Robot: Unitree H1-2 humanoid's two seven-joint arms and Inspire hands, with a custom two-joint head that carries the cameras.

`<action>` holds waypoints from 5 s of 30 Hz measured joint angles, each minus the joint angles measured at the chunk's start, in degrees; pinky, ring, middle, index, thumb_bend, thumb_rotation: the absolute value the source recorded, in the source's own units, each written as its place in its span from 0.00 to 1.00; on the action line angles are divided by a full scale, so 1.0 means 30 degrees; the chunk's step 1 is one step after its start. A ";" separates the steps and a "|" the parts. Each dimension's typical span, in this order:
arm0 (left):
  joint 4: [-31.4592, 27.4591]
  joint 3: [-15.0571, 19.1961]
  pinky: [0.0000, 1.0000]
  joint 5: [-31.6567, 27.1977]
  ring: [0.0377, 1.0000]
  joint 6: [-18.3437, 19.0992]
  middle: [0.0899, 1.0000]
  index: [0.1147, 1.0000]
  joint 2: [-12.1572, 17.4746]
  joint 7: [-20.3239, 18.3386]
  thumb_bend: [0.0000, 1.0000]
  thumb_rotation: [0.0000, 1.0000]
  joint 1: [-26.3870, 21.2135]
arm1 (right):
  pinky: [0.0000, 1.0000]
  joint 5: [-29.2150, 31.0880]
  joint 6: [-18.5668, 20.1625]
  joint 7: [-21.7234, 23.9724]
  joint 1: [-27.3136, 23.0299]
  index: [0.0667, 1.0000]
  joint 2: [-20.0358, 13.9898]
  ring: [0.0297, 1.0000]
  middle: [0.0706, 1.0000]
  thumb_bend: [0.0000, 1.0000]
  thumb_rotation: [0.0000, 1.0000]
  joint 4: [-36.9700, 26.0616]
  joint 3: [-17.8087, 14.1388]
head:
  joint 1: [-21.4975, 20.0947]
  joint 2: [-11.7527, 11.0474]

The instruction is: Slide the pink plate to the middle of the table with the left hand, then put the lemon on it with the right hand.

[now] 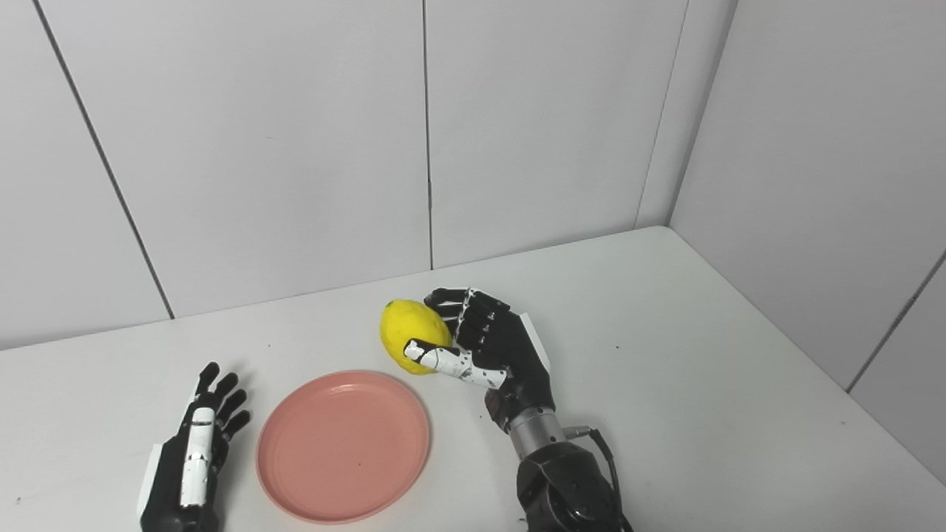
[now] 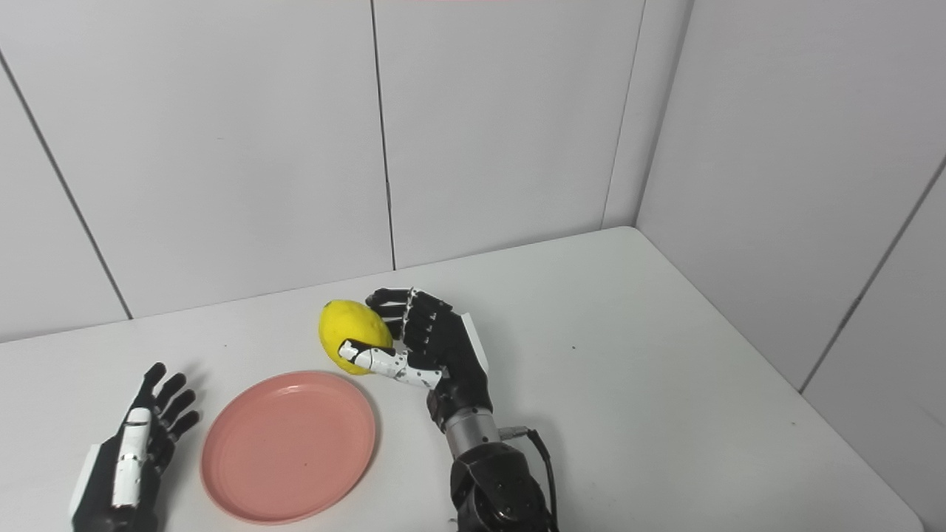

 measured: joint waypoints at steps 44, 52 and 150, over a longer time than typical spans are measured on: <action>-0.0625 -0.1992 0.87 0.4879 0.90 -0.0056 0.92 0.89 -0.2469 0.2536 0.65 1.00 0.0512 | 0.45 -0.2449 0.1195 0.2159 0.0713 0.46 -0.2288 0.44 0.46 0.52 0.00 -0.1433 0.1774 | 0.8910 0.1787; -0.0660 -0.1897 0.88 0.4881 0.91 0.0194 0.93 0.91 -0.2450 0.2521 0.63 1.00 0.0508 | 0.49 -0.4091 -0.0792 0.2257 0.0555 0.45 -0.2660 0.45 0.46 0.52 0.00 -0.0509 0.2504 | 0.7916 0.2138; -0.1701 -0.1069 0.89 0.2442 0.94 0.1092 0.94 0.93 -0.1552 0.1367 0.56 1.00 -0.0020 | 1.00 -1.4792 -0.6955 -0.1135 -0.0578 1.00 -0.4459 1.00 1.00 0.80 1.00 0.4096 0.5766 | 0.6126 0.3370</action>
